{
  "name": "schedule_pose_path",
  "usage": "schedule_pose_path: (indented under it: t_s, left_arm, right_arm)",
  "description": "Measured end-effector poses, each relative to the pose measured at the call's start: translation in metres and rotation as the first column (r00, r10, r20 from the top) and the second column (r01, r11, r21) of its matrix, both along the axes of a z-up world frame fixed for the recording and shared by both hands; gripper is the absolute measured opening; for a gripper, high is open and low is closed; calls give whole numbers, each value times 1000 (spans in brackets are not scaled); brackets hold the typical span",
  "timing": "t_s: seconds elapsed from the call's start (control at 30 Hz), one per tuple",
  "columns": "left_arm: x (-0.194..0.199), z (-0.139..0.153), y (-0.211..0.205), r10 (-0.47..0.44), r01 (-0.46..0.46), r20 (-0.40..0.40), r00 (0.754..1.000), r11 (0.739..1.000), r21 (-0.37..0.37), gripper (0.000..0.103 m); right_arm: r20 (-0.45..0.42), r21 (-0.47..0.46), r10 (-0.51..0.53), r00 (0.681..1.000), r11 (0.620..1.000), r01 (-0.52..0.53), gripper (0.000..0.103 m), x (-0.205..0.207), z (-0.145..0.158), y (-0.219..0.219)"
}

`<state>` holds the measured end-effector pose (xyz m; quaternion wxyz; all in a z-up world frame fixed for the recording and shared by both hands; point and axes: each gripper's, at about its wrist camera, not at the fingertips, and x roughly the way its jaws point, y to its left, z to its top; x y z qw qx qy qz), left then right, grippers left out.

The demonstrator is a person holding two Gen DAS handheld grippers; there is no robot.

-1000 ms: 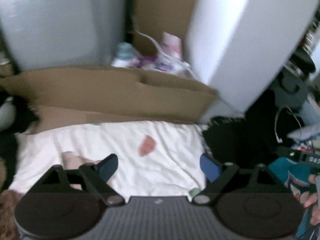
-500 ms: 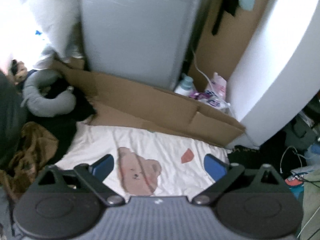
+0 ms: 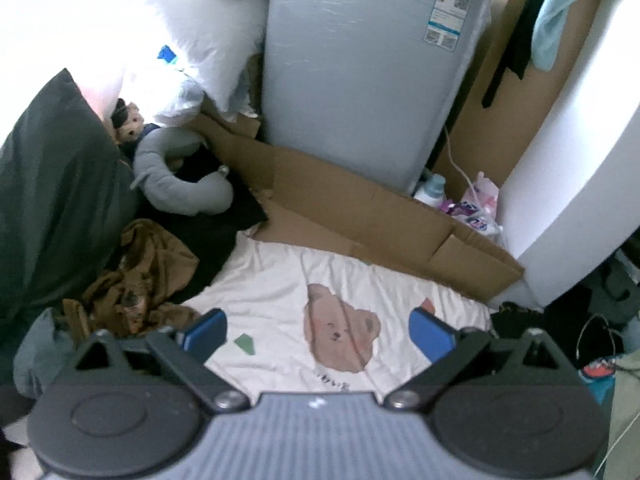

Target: Fold clothes

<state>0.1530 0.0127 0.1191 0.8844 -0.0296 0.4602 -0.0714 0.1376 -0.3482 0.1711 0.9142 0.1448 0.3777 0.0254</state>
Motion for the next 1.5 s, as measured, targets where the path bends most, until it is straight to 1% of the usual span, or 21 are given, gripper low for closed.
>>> schedule_pose_path:
  t_s: [0.13, 0.27, 0.43, 0.57, 0.73, 0.87, 0.97, 1.17, 1.27, 1.4, 1.5]
  left_arm:
    - [-19, 11, 10, -9, 9, 28, 1000, 1000, 12, 99]
    - [-39, 22, 18, -20, 18, 58, 998, 999, 27, 99]
    - [-64, 34, 22, -41, 36, 112, 993, 998, 47, 101]
    - [-85, 37, 25, -50, 42, 152, 987, 998, 54, 101]
    - [-112, 32, 27, -48, 39, 189, 981, 998, 49, 102]
    - [-125, 19, 29, -41, 39, 207, 977, 999, 14, 102]
    - [-135, 10, 30, -10, 6, 245, 969, 1000, 17, 102]
    - [-148, -7, 29, -19, 13, 264, 964, 1000, 27, 102]
    - [-155, -14, 27, -40, 33, 256, 966, 999, 30, 102]
    - [-164, -27, 30, -26, 23, 238, 971, 1000, 18, 102]
    - [-169, -33, 31, -25, 23, 249, 968, 1000, 13, 102]
  right_arm:
    - [14, -4, 3, 1000, 1000, -3, 97, -18, 4, 26]
    - [15, 5, 31, 999, 1000, -31, 97, -33, 11, 45]
    - [43, -9, 50, 998, 999, -50, 97, -52, 25, 64]
    - [70, -18, 46, 996, 999, -45, 97, -72, 28, 73]
    - [81, -41, 53, 995, 998, -50, 97, -102, 12, 83]
    - [75, -63, 58, 996, 997, -53, 97, -125, -9, 89]
    - [75, -87, 65, 995, 995, -58, 97, -142, -25, 95]
    - [60, -115, 91, 994, 990, -83, 97, -169, -51, 109]
    - [55, -132, 62, 997, 990, -55, 97, -181, -62, 111]
    - [74, -146, 47, 996, 989, -35, 97, -194, -73, 111]
    - [87, -151, 51, 995, 988, -37, 97, -200, -79, 111]
